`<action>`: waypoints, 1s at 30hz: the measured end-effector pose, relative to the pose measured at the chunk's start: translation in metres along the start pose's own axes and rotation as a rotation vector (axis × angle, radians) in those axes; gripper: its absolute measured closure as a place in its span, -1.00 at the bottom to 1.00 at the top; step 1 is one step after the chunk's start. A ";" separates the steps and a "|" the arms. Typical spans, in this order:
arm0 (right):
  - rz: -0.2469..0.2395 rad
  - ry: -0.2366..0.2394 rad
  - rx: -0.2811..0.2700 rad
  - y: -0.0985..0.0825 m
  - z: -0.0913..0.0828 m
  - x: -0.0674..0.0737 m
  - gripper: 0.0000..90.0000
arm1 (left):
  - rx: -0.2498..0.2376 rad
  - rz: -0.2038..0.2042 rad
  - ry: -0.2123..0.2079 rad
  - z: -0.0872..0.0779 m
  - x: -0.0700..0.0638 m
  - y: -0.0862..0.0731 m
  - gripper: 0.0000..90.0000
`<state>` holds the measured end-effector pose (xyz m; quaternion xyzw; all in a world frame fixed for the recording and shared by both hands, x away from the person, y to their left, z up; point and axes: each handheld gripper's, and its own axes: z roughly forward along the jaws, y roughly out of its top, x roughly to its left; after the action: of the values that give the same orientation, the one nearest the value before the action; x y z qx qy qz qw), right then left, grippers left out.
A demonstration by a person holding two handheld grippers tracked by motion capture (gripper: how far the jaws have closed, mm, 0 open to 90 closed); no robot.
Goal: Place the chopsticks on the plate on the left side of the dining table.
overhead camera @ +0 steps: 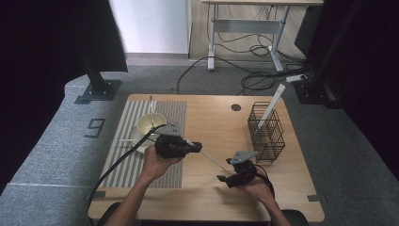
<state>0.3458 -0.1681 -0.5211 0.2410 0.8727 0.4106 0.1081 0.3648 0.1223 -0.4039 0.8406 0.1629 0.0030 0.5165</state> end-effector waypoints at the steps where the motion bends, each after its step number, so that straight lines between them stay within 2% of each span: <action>1: -0.005 0.003 -0.002 0.002 0.001 0.000 -0.42 | 0.004 -0.001 -0.003 0.001 0.000 -0.001 0.85; 7: -0.035 0.025 -0.015 0.009 0.006 0.002 -0.03 | 0.011 -0.007 -0.027 0.007 -0.002 -0.006 0.85; 11: -0.047 0.054 -0.018 0.011 0.009 0.004 0.24 | 0.009 -0.013 -0.031 0.008 -0.001 -0.008 0.85; 19: -0.073 0.073 -0.025 0.011 0.008 0.006 0.76 | 0.014 -0.021 -0.035 0.010 0.001 -0.011 0.85; 24: -0.104 0.063 -0.022 0.011 0.007 0.008 0.82 | 0.001 -0.039 -0.041 0.011 0.005 -0.013 0.85; 25: -0.111 0.067 -0.025 0.010 0.006 0.008 0.84 | -0.006 -0.038 -0.031 0.010 0.006 -0.013 0.82; 26: -0.116 0.072 -0.029 0.010 0.005 0.009 0.85 | -0.009 -0.031 0.003 0.010 0.006 -0.013 0.78; 28: -0.136 0.083 -0.037 0.011 0.003 0.011 0.90 | -0.013 -0.025 0.043 0.008 0.007 -0.013 0.60; 30: -0.135 0.087 -0.048 0.012 0.002 0.013 0.90 | -0.039 -0.026 0.077 0.005 0.008 -0.011 0.39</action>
<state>0.3395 -0.1536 -0.5126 0.1608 0.8808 0.4333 0.1034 0.3700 0.1241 -0.4171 0.8274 0.1935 0.0320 0.5263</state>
